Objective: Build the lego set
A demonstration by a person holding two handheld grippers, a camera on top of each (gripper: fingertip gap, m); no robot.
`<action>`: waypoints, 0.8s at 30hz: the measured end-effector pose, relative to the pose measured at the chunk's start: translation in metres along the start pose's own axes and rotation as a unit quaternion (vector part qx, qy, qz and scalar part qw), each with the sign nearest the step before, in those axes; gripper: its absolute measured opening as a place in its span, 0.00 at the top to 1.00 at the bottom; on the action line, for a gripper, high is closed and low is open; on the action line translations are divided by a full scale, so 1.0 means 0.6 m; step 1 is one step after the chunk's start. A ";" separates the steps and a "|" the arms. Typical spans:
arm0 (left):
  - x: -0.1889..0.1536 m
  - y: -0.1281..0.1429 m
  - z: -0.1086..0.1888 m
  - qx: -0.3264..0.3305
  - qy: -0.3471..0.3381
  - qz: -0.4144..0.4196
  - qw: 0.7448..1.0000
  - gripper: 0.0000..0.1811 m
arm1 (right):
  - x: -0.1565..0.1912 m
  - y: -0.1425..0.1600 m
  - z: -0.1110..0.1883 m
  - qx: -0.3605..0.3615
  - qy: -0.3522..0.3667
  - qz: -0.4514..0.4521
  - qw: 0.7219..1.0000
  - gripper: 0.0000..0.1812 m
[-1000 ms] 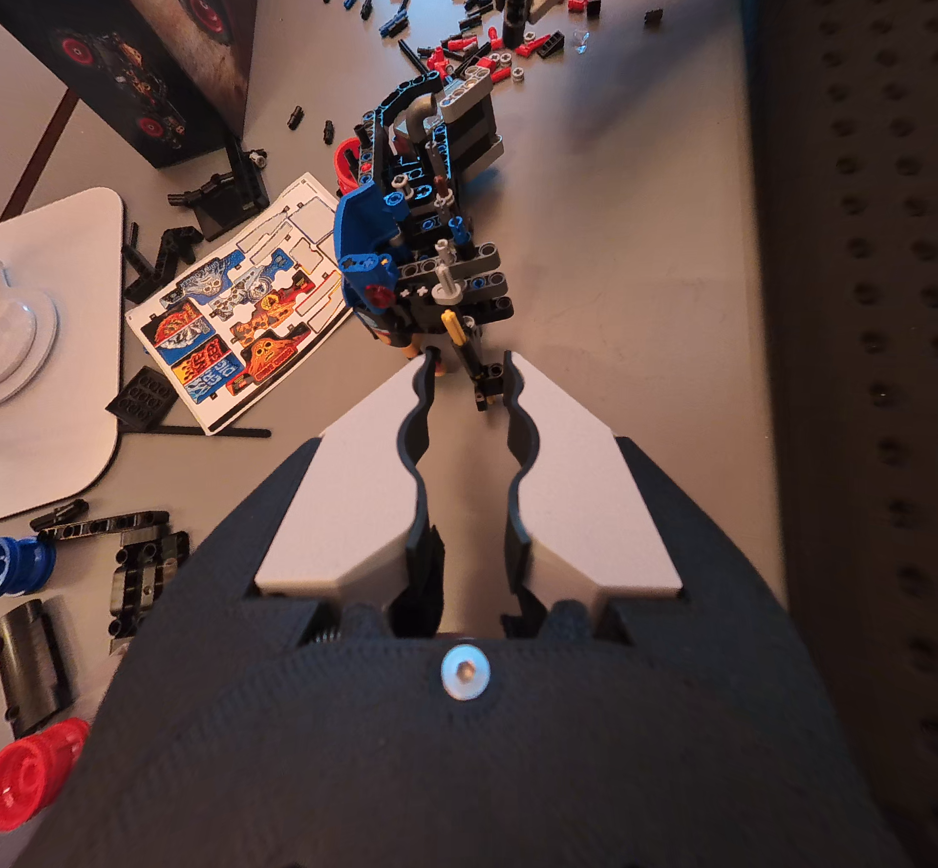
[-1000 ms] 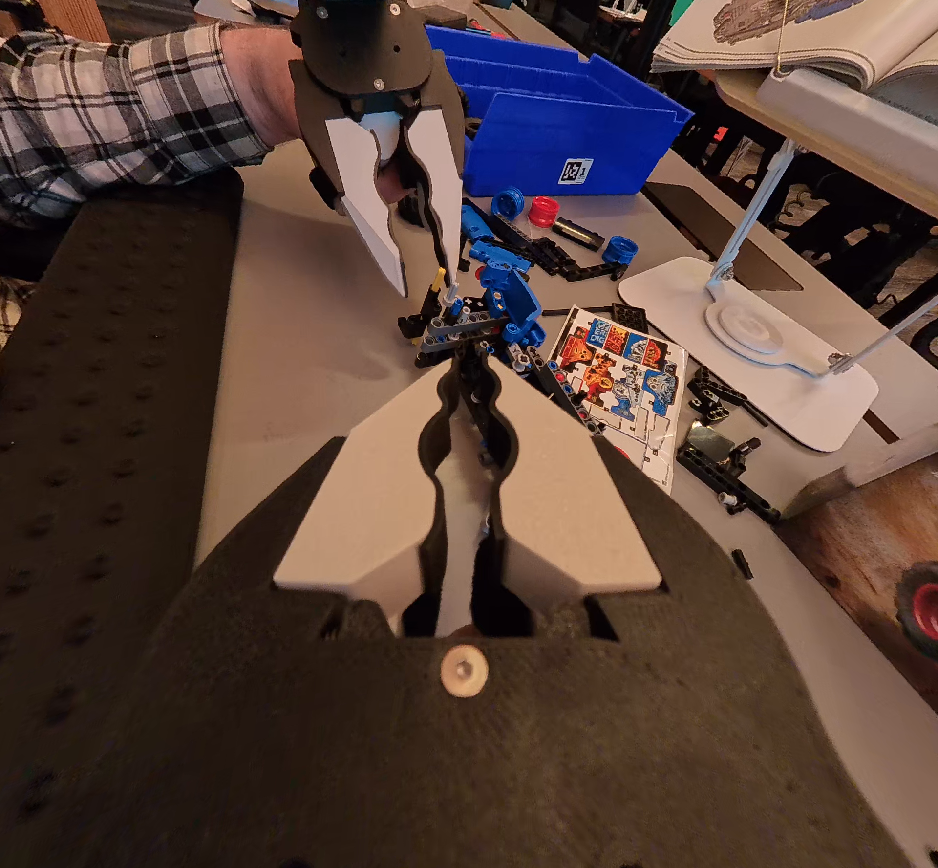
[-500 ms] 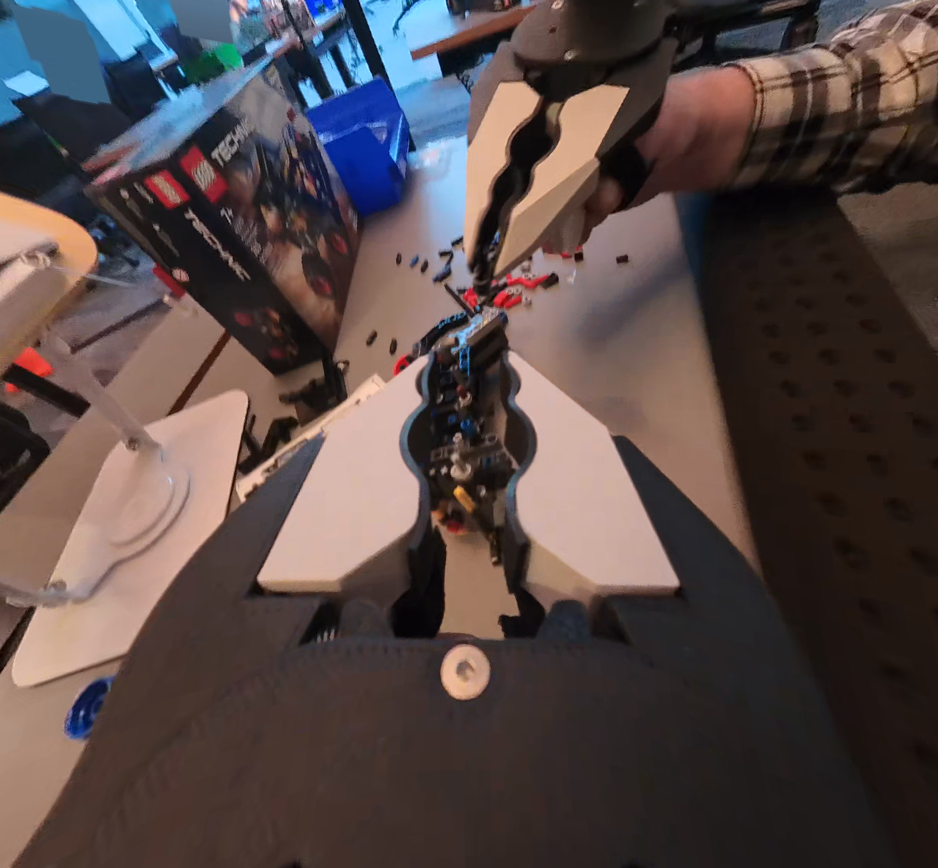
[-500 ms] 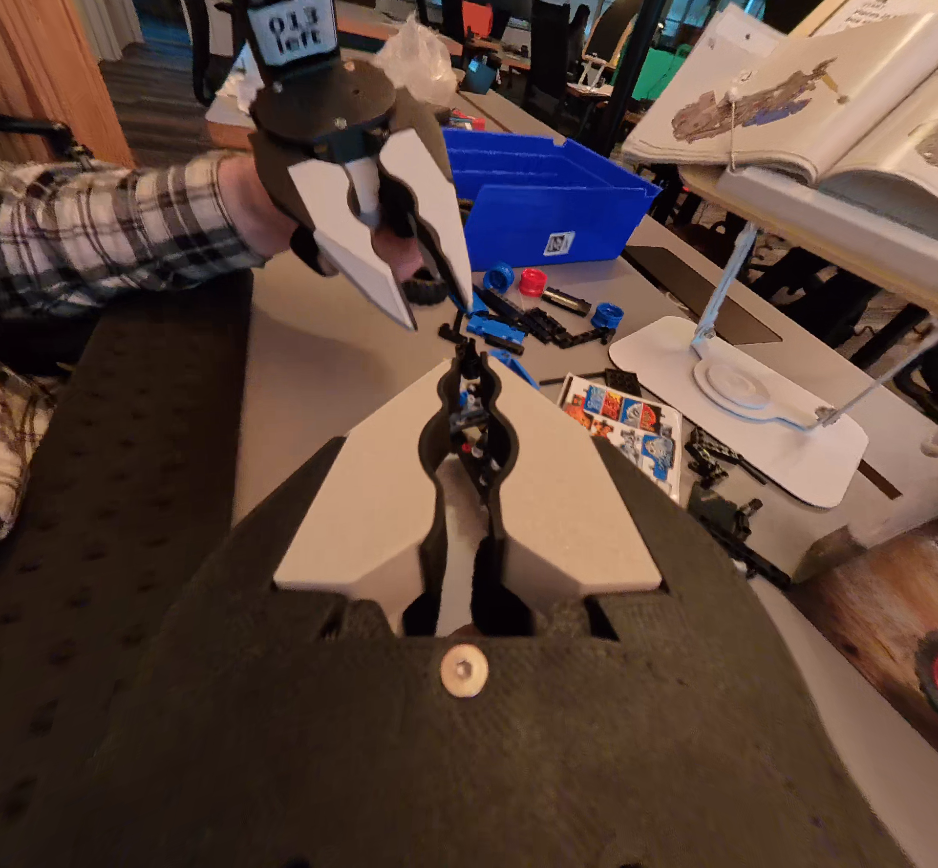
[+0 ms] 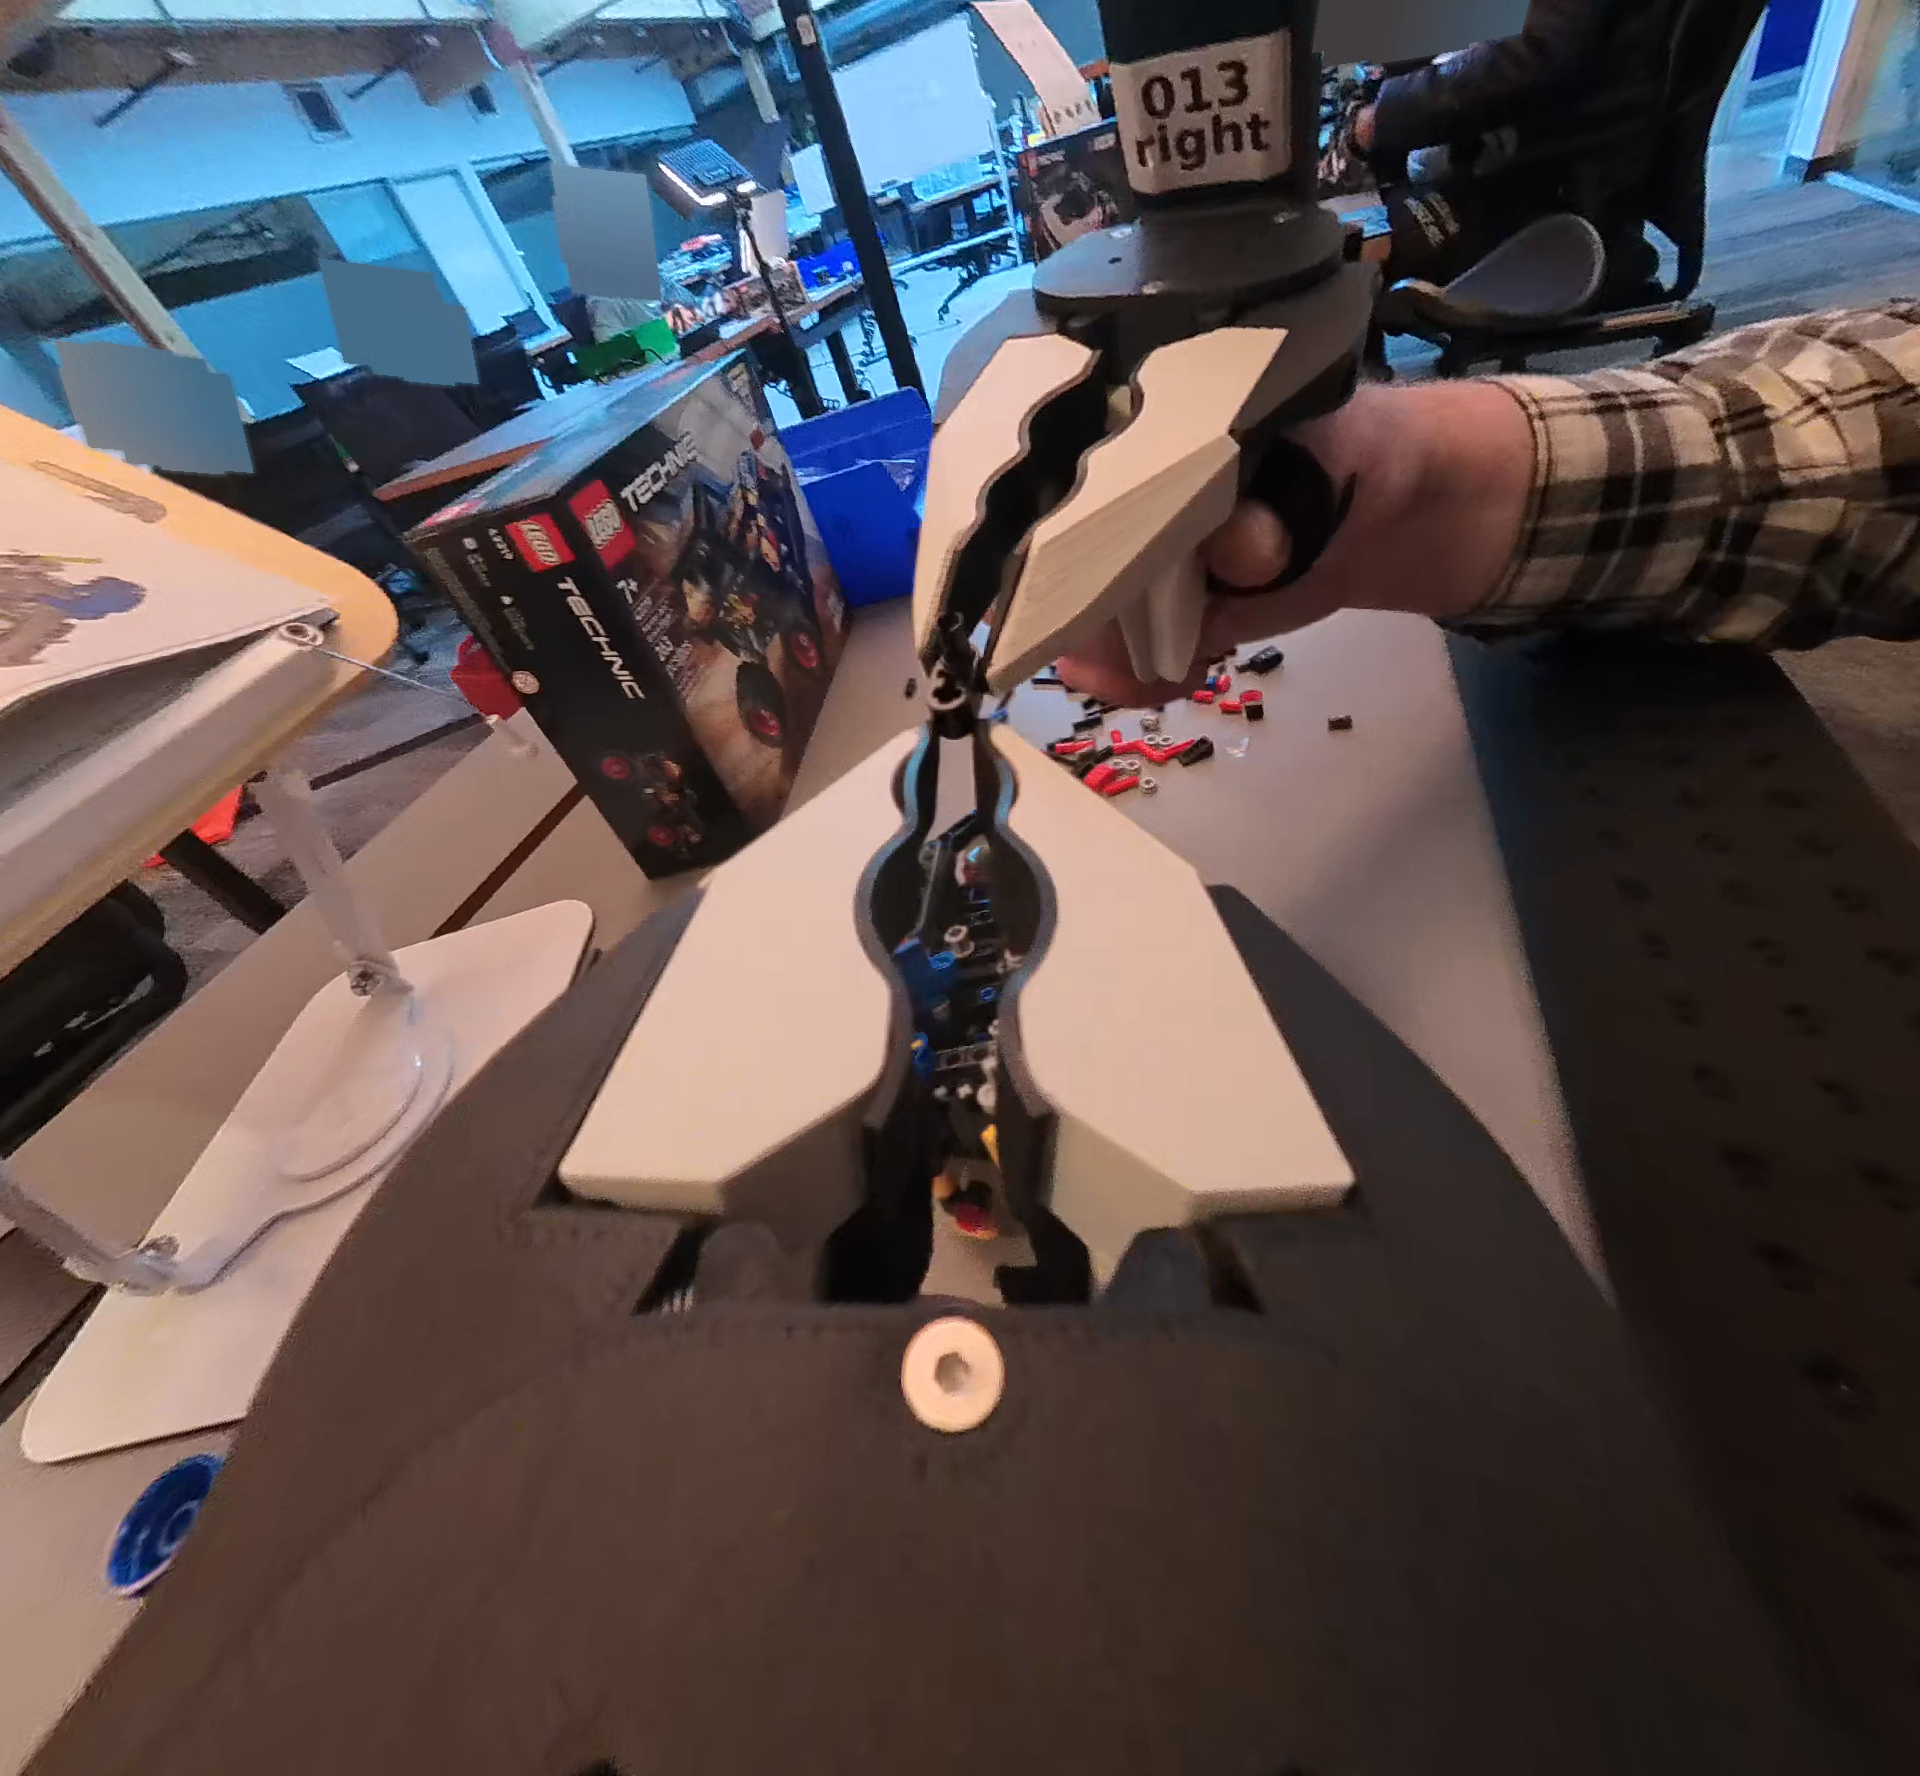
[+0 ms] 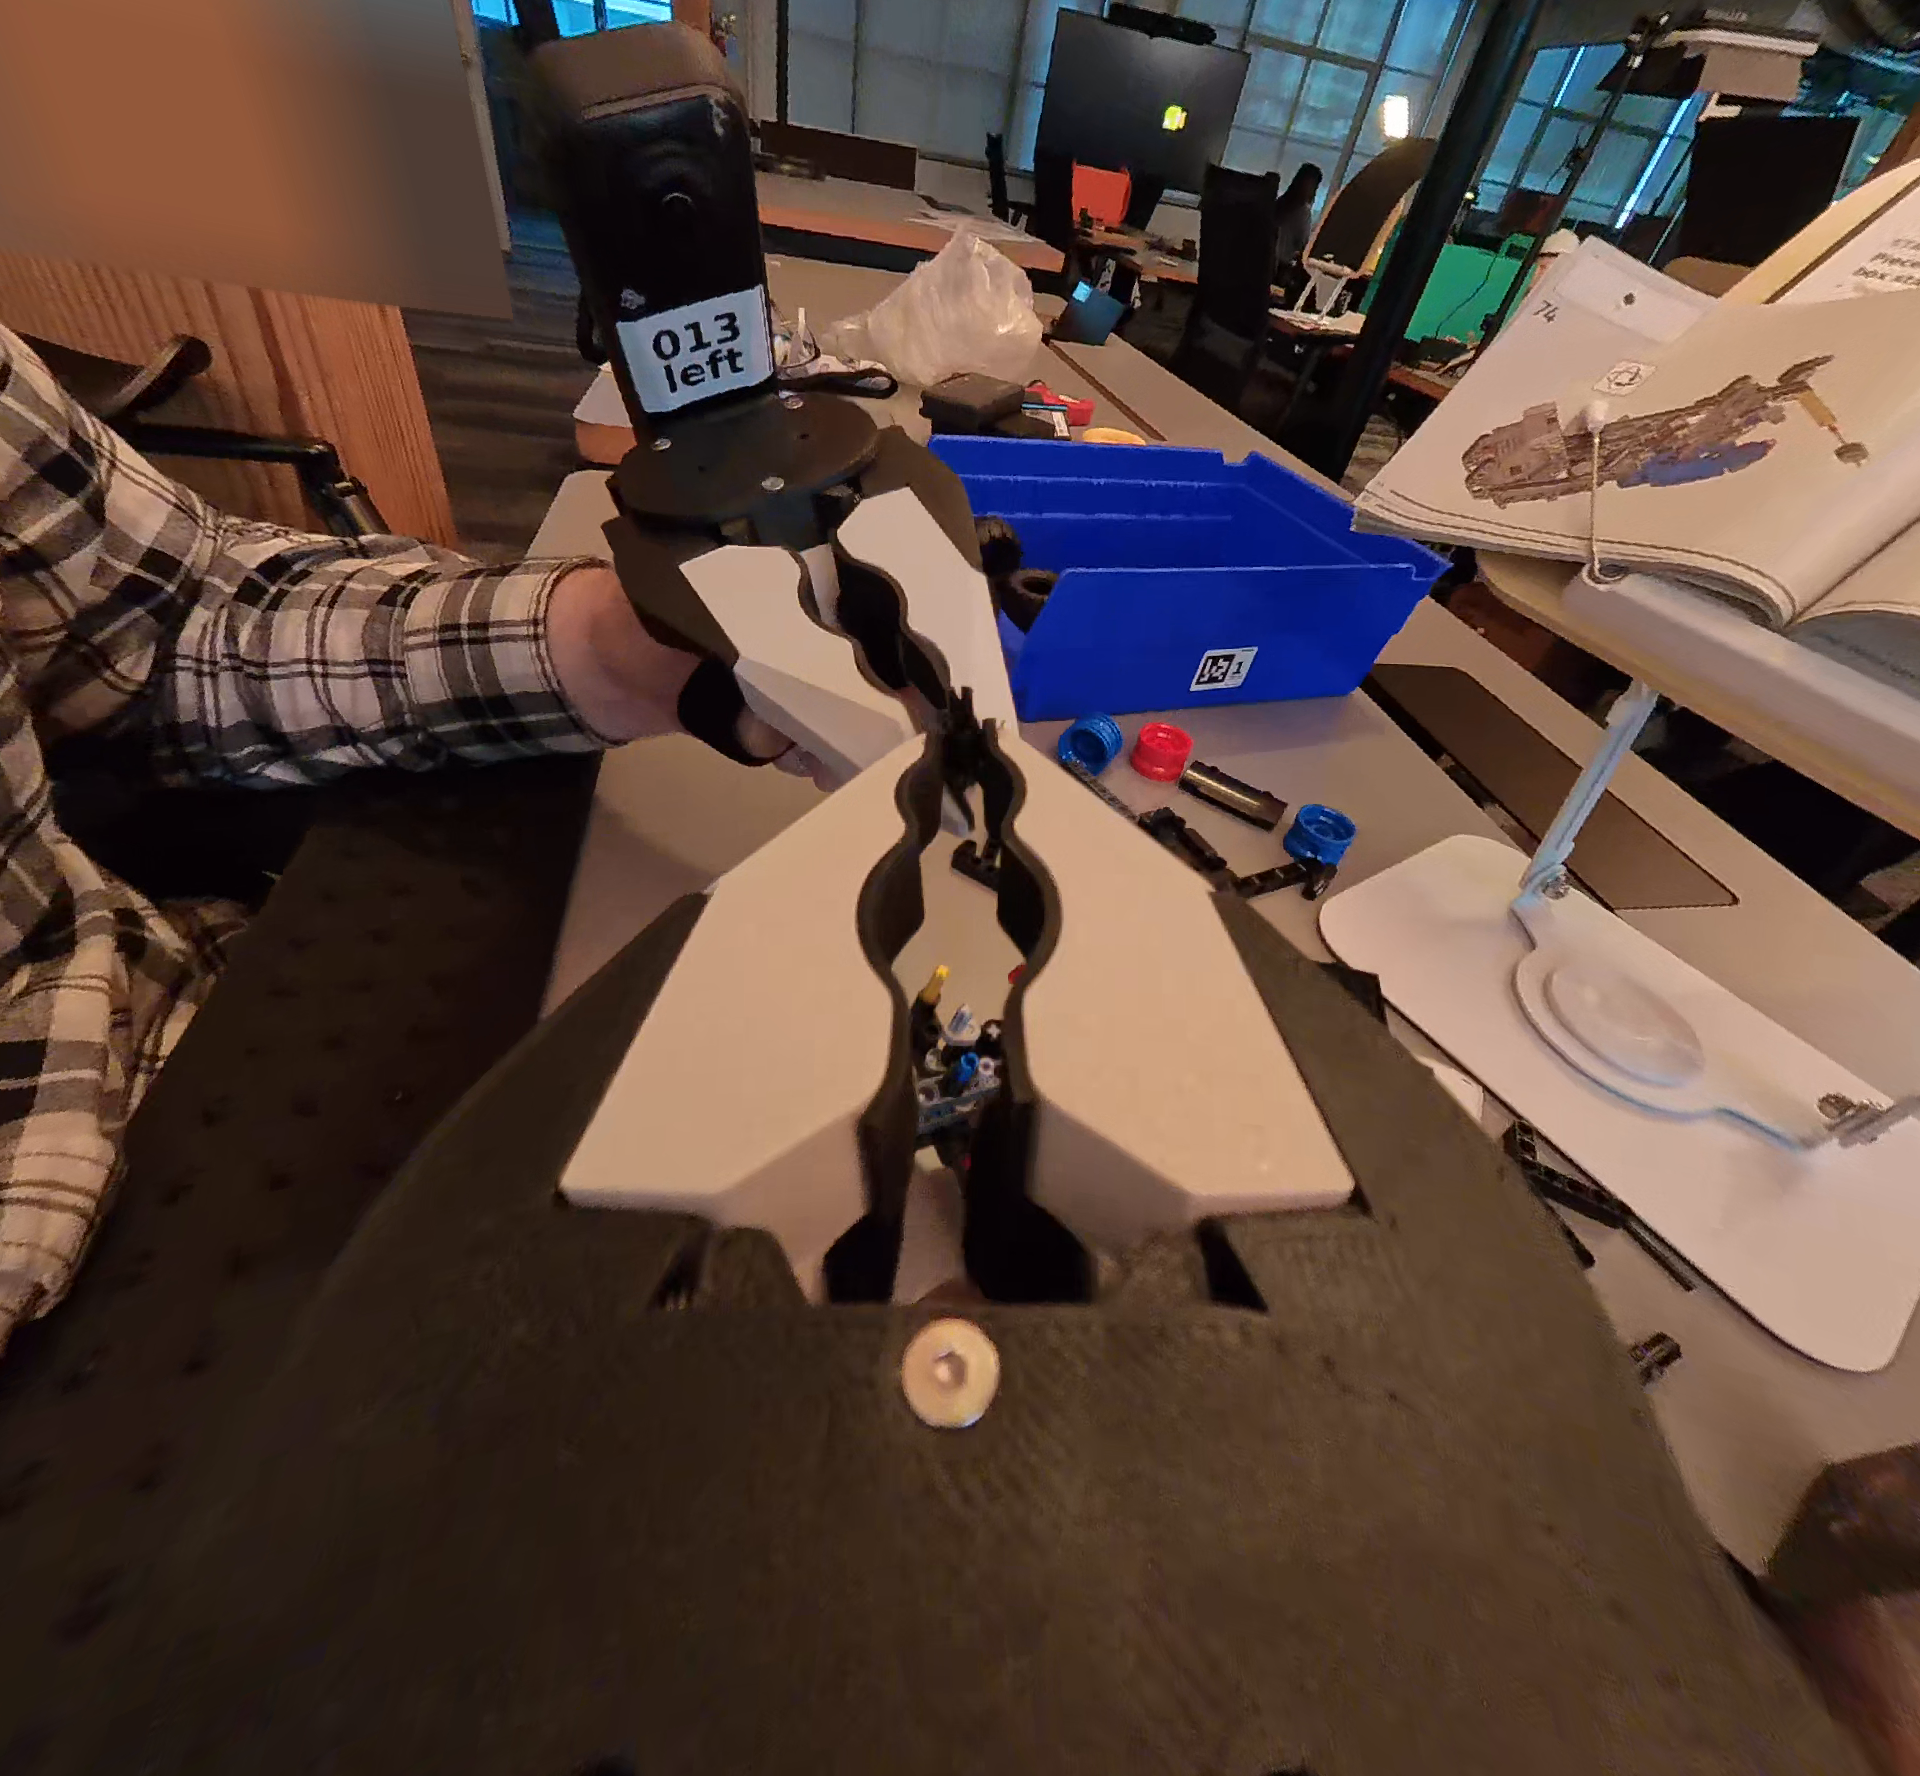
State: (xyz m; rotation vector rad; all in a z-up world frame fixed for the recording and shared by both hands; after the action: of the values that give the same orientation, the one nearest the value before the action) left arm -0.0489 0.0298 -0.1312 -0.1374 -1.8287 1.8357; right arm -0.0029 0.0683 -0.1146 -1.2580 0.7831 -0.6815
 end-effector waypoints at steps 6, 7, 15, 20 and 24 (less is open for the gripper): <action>0.003 -0.003 0.002 -0.012 -0.006 0.003 1.000 0.98 | -0.001 0.007 0.003 -0.028 0.001 -0.022 0.999 0.97; 0.002 -0.003 0.002 -0.012 -0.004 0.004 1.000 0.98 | -0.002 0.008 0.003 -0.032 -0.001 -0.028 0.999 0.97; -0.004 -0.003 0.003 -0.016 0.008 0.002 1.000 1.00 | 0.000 0.015 0.005 -0.039 -0.003 -0.026 0.999 0.97; 0.001 0.000 0.013 -0.013 0.018 0.005 1.000 0.93 | 0.007 0.022 0.004 -0.051 -0.057 -0.077 0.994 0.97; -0.006 -0.005 0.022 -0.015 0.033 -0.017 0.999 0.91 | 0.012 0.010 0.018 -0.103 -0.127 -0.138 0.977 0.97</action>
State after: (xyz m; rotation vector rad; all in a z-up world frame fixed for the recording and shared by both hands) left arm -0.0506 0.0160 -0.1285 -0.1748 -1.8021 1.7610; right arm 0.0102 0.0694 -0.1205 -1.6272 0.4793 -0.6561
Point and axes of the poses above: each gripper's, where its closed fingertips meet, z back along the fingers, y out of its underside, x = y × z across the jaws, the point moved 4 cm from there along z, back along the fingers, and after that the axes turned 5 degrees about -y, right-handed, at the moved point
